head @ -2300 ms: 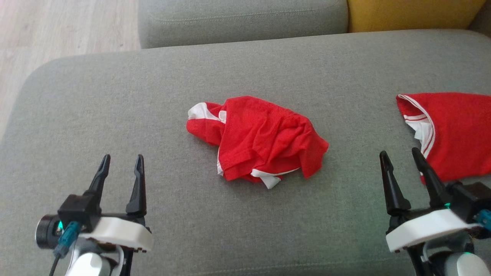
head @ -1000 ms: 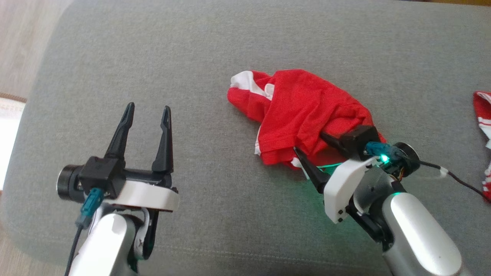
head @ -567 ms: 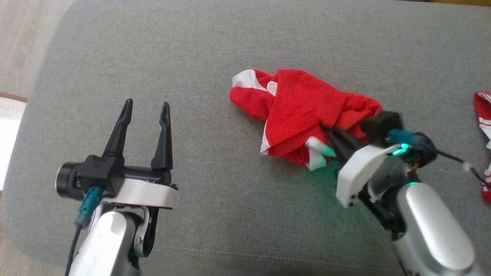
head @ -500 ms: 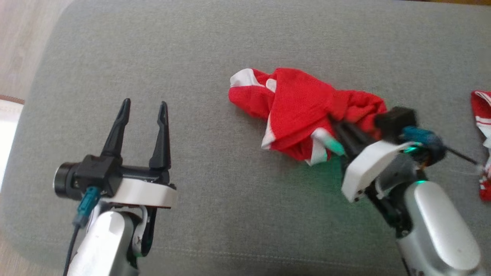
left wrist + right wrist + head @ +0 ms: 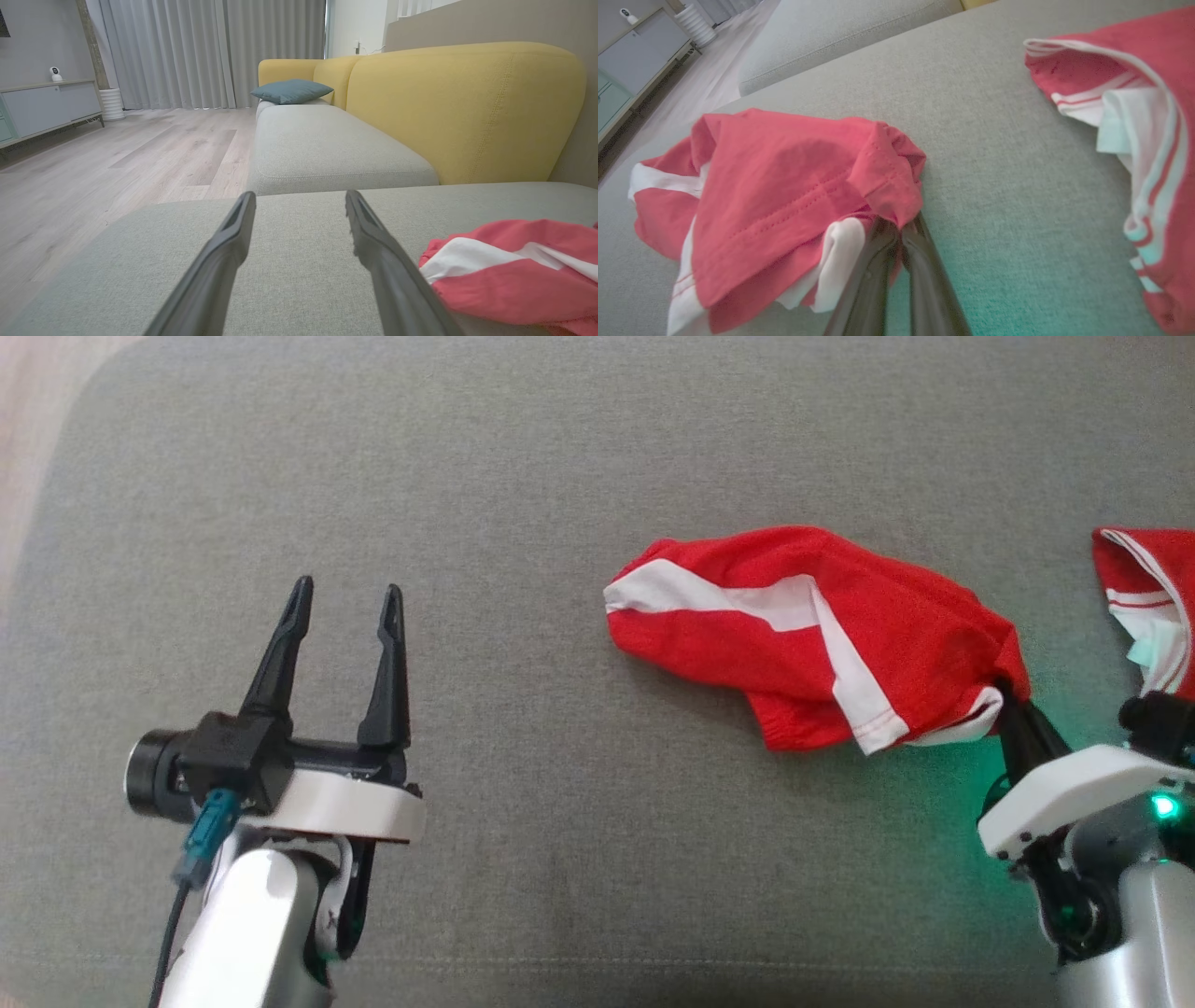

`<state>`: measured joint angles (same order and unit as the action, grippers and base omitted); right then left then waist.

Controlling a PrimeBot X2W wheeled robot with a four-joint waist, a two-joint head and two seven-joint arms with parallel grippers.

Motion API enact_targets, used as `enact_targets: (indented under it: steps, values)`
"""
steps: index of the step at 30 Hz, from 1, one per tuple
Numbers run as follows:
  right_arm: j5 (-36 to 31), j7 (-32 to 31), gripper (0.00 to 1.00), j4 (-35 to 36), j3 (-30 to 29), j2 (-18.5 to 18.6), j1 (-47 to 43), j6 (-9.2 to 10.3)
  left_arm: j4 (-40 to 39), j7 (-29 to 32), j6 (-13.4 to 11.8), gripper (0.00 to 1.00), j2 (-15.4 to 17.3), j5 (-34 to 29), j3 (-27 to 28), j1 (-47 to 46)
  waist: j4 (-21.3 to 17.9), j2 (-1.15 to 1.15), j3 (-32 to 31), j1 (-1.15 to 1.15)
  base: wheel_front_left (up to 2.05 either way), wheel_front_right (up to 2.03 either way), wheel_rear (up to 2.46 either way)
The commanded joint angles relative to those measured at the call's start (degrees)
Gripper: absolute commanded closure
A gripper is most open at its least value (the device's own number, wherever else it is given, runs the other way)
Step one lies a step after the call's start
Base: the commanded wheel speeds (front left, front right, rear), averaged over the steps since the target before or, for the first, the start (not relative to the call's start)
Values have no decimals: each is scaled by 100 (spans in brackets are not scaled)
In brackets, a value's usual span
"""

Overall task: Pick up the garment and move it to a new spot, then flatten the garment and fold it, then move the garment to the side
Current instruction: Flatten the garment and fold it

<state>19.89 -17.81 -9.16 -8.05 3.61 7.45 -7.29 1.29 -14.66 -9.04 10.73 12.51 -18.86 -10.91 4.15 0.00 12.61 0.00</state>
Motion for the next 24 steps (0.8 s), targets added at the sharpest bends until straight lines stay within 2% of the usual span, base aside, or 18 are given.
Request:
enact_targets:
  steps: [1,8,14,15,24]
  values:
    - [85,156,0,13,70,-29,114,-20,-156,-33,9,0,59,-78,273,-143,-55,0,26,0,0,0,0]
    - [114,686,0,34,195,32,60,-20,-105,-34,4,0,29,-99,313,-73,-151,0,-63,0,0,0,0]
    - [-415,1175,0,746,352,270,-363,-20,-42,-34,-21,0,12,-84,352,100,-226,0,-277,0,0,0,0]
    - [-564,1309,0,1047,385,310,-493,-20,-23,-34,-33,0,12,-75,366,152,-248,0,-337,0,0,0,0]
    - [-750,1416,0,1988,886,194,-873,-20,58,-34,-60,0,55,-39,394,376,-337,0,-601,0,0,0,0]
